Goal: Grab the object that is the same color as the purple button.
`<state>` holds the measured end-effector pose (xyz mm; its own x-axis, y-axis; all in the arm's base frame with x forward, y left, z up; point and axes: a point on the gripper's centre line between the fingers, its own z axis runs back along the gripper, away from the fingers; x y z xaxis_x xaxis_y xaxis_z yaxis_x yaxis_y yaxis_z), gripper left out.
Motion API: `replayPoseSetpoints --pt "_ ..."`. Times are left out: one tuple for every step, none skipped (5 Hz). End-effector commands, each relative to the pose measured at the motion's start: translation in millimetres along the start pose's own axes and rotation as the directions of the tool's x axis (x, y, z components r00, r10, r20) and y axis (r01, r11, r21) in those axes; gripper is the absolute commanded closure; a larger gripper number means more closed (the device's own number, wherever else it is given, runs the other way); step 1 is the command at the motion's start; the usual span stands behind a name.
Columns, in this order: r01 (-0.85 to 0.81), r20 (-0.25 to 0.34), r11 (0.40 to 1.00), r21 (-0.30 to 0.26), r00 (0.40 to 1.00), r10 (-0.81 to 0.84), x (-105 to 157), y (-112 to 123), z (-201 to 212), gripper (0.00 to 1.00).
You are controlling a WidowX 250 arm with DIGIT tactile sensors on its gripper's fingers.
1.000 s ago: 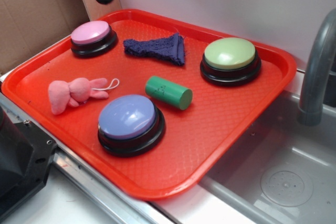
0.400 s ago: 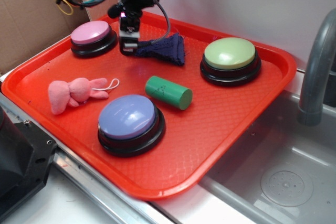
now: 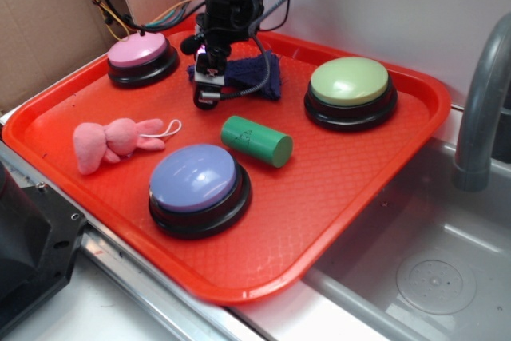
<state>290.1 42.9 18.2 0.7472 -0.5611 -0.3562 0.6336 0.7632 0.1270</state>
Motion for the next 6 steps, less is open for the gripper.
replayPoseSetpoints --pt "-0.16 0.14 0.987 -0.024 0.977 0.162 0.2 4.3 4.8 1.0" --pt "-0.228 0.168 0.974 -0.02 0.959 0.228 -1.9 4.5 11.5 1.0" --pt "-0.362 0.248 0.929 -0.074 0.896 0.369 -9.3 -2.5 30.6 1.0" --pt "-0.552 0.238 0.818 -0.163 0.782 0.575 -32.1 -18.4 76.2 1.0" --pt "-0.681 0.143 0.685 -0.259 0.675 0.724 -56.7 -37.0 111.9 1.0" --pt "-0.7 0.041 0.638 -0.321 0.663 0.747 -72.1 -50.9 132.6 1.0"
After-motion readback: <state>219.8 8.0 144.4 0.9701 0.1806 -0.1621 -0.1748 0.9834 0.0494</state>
